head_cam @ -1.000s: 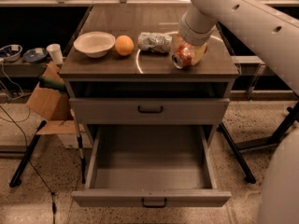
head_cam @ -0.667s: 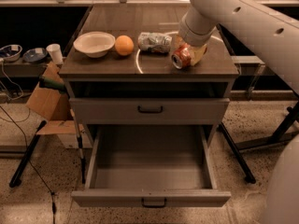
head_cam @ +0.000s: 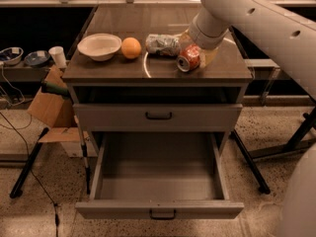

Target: Pick coke can from middle drawer and place on counter

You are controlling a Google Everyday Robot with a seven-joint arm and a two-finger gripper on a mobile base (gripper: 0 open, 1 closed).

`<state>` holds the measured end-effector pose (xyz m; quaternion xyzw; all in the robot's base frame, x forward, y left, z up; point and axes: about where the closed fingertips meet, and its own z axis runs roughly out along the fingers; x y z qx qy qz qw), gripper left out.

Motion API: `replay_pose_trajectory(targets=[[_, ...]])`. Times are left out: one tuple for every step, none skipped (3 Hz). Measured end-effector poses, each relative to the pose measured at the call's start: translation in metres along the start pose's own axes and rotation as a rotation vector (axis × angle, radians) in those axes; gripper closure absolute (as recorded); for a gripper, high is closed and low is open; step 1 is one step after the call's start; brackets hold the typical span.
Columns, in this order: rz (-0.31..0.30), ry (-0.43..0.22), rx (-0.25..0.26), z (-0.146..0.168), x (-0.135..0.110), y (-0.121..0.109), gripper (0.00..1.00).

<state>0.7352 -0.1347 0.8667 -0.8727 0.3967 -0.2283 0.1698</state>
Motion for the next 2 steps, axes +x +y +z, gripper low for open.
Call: replay_pose_trajectory(targets=[[0.004, -0.007, -0.010, -0.0004, -0.0006, 0.0013, 0.00], [0.004, -0.007, -0.010, -0.0004, -0.0006, 0.0013, 0.00]])
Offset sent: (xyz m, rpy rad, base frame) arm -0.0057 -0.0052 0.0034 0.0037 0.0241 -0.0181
